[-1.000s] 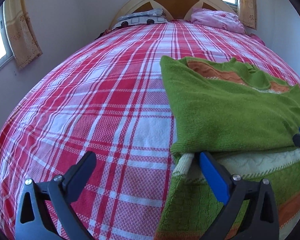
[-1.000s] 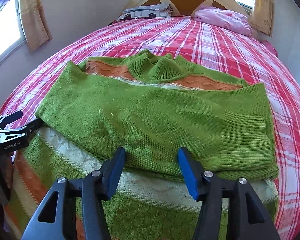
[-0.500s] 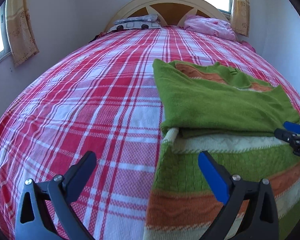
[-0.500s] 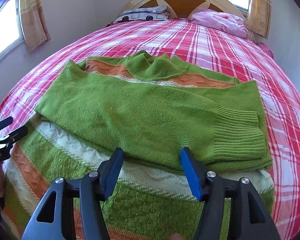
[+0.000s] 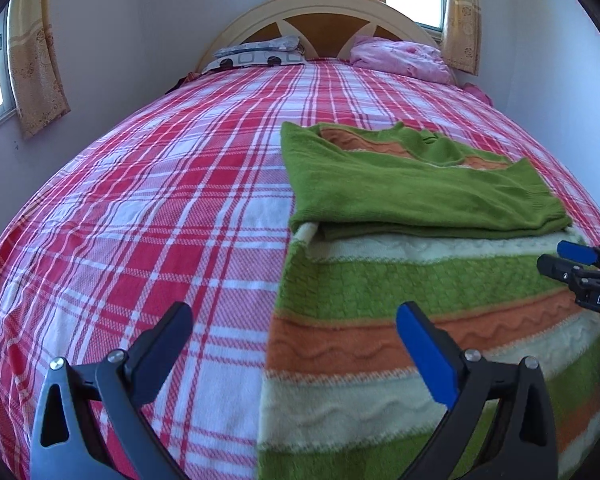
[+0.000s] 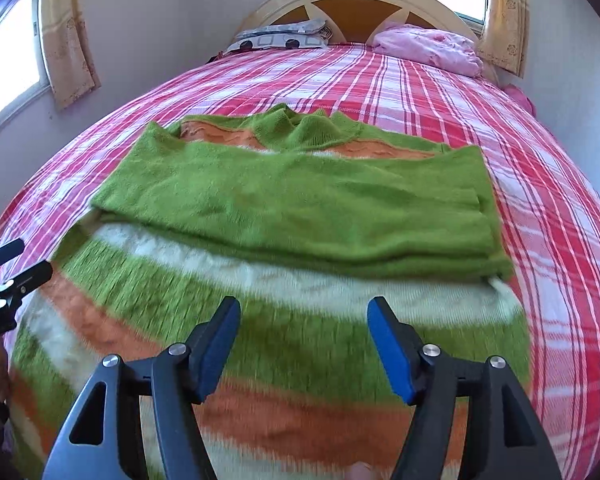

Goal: Fold small clothes
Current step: 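Move both tools toward the ribbed green hem of the sweater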

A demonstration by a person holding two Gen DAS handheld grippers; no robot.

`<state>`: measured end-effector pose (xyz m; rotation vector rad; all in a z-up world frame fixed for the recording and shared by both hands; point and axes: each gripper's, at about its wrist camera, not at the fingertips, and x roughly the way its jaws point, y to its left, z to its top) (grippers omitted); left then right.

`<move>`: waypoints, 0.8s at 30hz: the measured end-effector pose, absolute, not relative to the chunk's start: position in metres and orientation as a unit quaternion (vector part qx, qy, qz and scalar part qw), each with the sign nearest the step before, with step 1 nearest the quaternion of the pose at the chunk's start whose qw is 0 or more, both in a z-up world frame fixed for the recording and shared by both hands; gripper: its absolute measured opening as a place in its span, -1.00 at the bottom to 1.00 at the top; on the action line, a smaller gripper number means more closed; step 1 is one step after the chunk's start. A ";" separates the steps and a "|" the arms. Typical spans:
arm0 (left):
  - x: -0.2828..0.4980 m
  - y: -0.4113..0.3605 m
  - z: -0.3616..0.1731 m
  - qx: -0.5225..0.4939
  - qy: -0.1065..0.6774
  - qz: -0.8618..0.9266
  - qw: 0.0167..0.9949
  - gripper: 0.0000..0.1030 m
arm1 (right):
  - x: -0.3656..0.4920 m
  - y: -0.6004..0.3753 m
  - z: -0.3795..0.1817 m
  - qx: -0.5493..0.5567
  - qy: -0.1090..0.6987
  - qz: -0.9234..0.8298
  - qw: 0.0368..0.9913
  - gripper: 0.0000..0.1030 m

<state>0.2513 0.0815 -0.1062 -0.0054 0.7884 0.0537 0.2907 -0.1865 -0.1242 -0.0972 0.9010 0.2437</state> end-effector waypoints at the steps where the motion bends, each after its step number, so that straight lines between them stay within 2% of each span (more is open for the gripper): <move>1: 0.247 0.080 -0.105 -0.002 0.384 0.022 0.923 1.00 | 0.282 -0.188 -0.125 -0.052 0.436 0.118 0.891 0.30; 19: 0.139 0.090 -0.110 -0.009 0.420 -0.021 0.907 1.00 | 0.180 -0.223 -0.112 -0.035 0.441 0.135 0.887 0.31; 24: 0.103 0.105 -0.115 -0.038 0.429 -0.008 0.903 0.89 | 0.151 -0.227 -0.108 -0.045 0.433 0.142 0.889 0.31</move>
